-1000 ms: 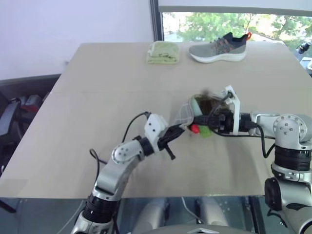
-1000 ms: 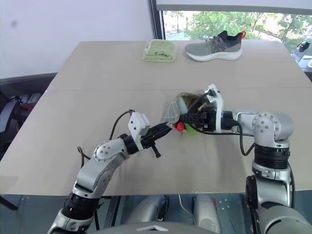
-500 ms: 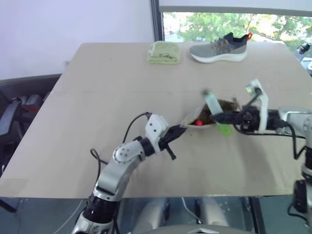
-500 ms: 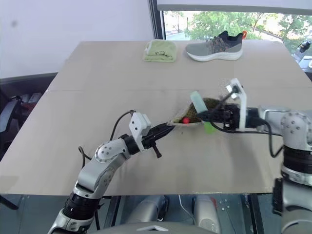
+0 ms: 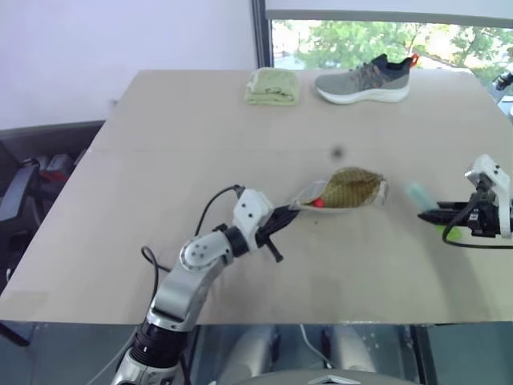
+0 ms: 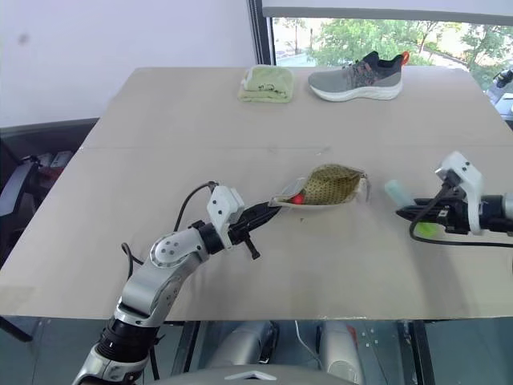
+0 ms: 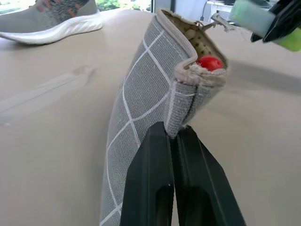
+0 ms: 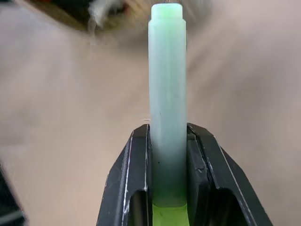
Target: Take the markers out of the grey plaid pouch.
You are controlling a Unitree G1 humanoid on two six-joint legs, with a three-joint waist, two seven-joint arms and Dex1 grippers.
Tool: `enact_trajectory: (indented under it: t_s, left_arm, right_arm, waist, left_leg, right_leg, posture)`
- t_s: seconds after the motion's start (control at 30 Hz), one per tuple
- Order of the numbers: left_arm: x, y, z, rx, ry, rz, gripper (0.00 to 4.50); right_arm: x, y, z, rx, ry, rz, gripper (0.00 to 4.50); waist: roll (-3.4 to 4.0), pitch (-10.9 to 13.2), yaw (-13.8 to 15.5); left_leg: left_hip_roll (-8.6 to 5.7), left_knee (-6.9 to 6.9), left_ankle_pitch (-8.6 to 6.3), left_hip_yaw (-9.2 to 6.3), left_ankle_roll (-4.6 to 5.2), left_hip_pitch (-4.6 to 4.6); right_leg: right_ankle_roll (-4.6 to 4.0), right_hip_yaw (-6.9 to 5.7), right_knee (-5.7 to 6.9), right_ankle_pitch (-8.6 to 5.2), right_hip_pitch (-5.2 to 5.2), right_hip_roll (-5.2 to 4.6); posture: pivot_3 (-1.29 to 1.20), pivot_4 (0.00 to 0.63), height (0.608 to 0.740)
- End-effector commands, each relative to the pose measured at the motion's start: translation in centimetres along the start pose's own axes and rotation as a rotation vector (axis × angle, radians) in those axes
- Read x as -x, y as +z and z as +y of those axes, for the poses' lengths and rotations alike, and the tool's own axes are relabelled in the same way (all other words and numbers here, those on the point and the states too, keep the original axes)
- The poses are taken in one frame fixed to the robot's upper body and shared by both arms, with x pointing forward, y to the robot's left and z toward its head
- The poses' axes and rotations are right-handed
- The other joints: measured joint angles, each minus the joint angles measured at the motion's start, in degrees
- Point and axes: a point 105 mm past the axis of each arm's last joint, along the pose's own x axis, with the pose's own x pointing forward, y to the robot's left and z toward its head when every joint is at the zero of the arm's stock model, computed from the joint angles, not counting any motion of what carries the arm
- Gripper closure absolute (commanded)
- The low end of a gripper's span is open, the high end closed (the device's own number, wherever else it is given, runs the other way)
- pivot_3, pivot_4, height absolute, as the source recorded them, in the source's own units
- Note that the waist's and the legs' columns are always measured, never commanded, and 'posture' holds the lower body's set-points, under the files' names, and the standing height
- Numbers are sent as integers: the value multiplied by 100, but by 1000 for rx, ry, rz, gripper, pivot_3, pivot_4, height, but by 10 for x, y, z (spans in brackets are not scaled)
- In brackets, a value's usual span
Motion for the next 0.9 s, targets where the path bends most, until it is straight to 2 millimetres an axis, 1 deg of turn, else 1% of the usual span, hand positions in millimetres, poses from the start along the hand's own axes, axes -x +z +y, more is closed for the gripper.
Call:
enact_trajectory:
  t_s: [0.03, 0.07, 0.1, 0.13, 0.17, 0.2, 0.23, 0.27, 0.3, 0.37, 0.4, 0.47, 0.5, 0.53, 0.57, 0.6, 0.67, 0.7, 0.73, 0.8, 0.87, 0.9]
  left_arm:
    - [2, 12, -3, -44, -14, -40, 4500]
    - [2, 11, -3, -45, -16, -39, 4500]
    - [2, 11, -4, -45, -19, -37, 4500]
    - [2, 10, -5, -46, -21, -35, 4500]
    - [2, 10, -5, -47, -23, -35, 4500]
    - [2, 10, -5, -48, -23, -34, 4500]
    - [3, 10, -5, -50, -23, -33, 4500]
    - [3, 10, -5, -53, -23, -31, 4500]
    - [3, 10, -4, -55, -22, -29, 4500]
    - [4, 10, -3, -57, -20, -28, 4500]
    - [4, 10, -3, -58, -19, -28, 4500]
    - [4, 9, -3, -58, -19, -28, 4500]
    - [3, 9, -4, -59, -20, -28, 4500]
    - [3, 9, -4, -60, -20, -29, 4500]
    - [2, 10, -4, -60, -21, -30, 4500]
    - [2, 10, -4, -61, -21, -31, 4500]
    - [1, 10, -4, -62, -22, -34, 4500]
    - [1, 11, -4, -62, -23, -35, 4500]
    - [1, 11, -4, -63, -25, -35, 4500]
    - [1, 11, -4, -64, -30, -35, 4500]
    - [1, 11, -4, -65, -32, -35, 4500]
    - [1, 11, -4, -64, -32, -35, 4500]
  right_arm:
    - [0, -6, -27, 104, -181, 53, 4142]
    - [-3, -12, -31, 136, -211, 87, 3086]
    - [-6, -16, -33, 165, -222, 118, 2725]
    - [-7, -18, -32, 185, -223, 134, 2115]
    - [-8, -18, -31, 196, -221, 140, 1987]
    - [-7, -17, -31, 205, -226, 142, 1261]
    - [-4, -12, -32, 225, -240, 139, 1166]
    - [-1, -3, -31, 242, -244, 118, 652]
    - [1, 7, -28, 255, -239, 84, 652]
    - [0, 38, -14, 255, -187, -57, 652]
    - [-1, 53, -4, 250, -142, -132, 652]
    - [-7, 82, 22, 253, -24, -288, 652]
    - [-12, 95, 43, 252, 79, -376, 863]
    - [-13, 102, 57, 250, 149, -428, 1254]
    - [-15, 108, 71, 227, 228, -484, 1478]
    - [-15, 110, 80, 209, 276, -515, 1932]
    - [-28, 100, 88, 168, 330, -502, 2825]
    - [-34, 96, 88, 157, 326, -487, 3083]
    - [-42, 88, 88, 160, 320, -456, 3801]
    - [-59, 74, 86, 234, 270, -376, 4468]
    - [-70, 68, 85, 310, 243, -334, 4468]
    - [-75, 68, 84, 355, 227, -334, 4468]
  waist:
    - [0, 0, 4]
    - [0, 0, 9]
    - [0, 0, 13]
    - [0, 0, 14]
    - [1, 0, 14]
    - [1, 1, 15]
    - [1, 1, 15]
    - [1, 1, 16]
    - [1, 1, 17]
    - [5, 4, -1]
    - [5, 4, -6]
    - [2, 6, -14]
    - [-1, 7, -1]
    - [-5, 9, 13]
    - [-9, 10, 21]
    - [-14, 12, 37]
    - [-17, 14, 79]
    - [-17, 14, 105]
    - [-17, 14, 119]
    - [-17, 14, 127]
    - [-17, 14, 123]
    - [-16, 14, 105]
  left_leg:
    - [0, 0, 0, 4, 0, 3]
    - [2, 1, 0, 4, 0, 4]
    - [2, 1, 0, 4, 0, 5]
    - [2, 1, 0, 4, 0, 4]
    - [2, 1, 0, 4, 0, 3]
    - [2, 0, 0, 5, 0, 3]
    - [2, 0, 0, 5, 0, 3]
    - [2, 0, 0, 4, 0, 2]
    - [2, 0, 0, 5, 0, 1]
    - [2, 0, -1, 6, 1, 1]
    - [2, -1, -1, 11, 1, 2]
    - [9, -2, -1, 15, 1, 6]
    - [13, -3, -1, 14, 0, 6]
    - [16, -6, -1, 7, 0, 6]
    - [16, -6, -2, 2, 0, 4]
    - [16, -6, -2, -1, 0, 2]
    - [11, -1, -3, -12, 1, -9]
    - [5, 3, -5, -12, 5, -11]
    - [0, 5, -6, -11, 8, -12]
    - [-3, 8, -8, -6, 11, -11]
    - [-3, 8, -8, -2, 11, -8]
    - [-1, 8, -7, -2, 10, -7]
  right_leg:
    - [0, 3, 3, 0, 0, 0]
    - [0, 2, 3, 0, 1, 1]
    - [0, 2, 3, 0, 1, 1]
    - [0, 1, 3, 0, 1, 2]
    - [0, 1, 3, 0, 0, 2]
    - [0, 2, 2, 0, 0, 2]
    - [0, 2, 2, 0, 0, 1]
    - [0, 2, 1, 0, 0, 1]
    - [0, 2, -2, 0, 0, 2]
    - [0, 4, -3, 0, 0, 2]
    - [0, 10, -1, 0, -1, 3]
    - [0, 13, 1, 0, -1, 10]
    - [0, 12, 1, 0, -1, 12]
    - [0, 4, -1, 0, 1, 14]
    - [0, 0, -2, 0, 1, 14]
    - [0, -3, -4, 0, 2, 13]
    - [-1, -12, -11, 1, 3, 7]
    - [-1, -12, -12, 1, 3, 2]
    - [-1, -12, -15, 0, 3, -2]
    - [0, -9, -17, 1, 4, -6]
    - [0, -5, -12, 0, 1, -5]
    - [0, -5, -6, 0, -2, -2]
  posture:
    - [0, 150, 740]
    - [0, 150, 740]
    - [0, 150, 740]
    - [0, 150, 740]
    - [0, 150, 740]
    - [0, 150, 740]
    - [0, 150, 740]
    - [0, 150, 740]
    - [0, 150, 740]
    - [0, 150, 740]
    - [0, 150, 740]
    - [0, 150, 740]
    - [0, 150, 740]
    - [0, 150, 740]
    - [0, 150, 740]
    - [0, 150, 740]
    - [0, 150, 740]
    - [0, 150, 740]
    - [0, 150, 740]
    - [0, 150, 740]
    - [0, 150, 740]
    - [0, 150, 740]
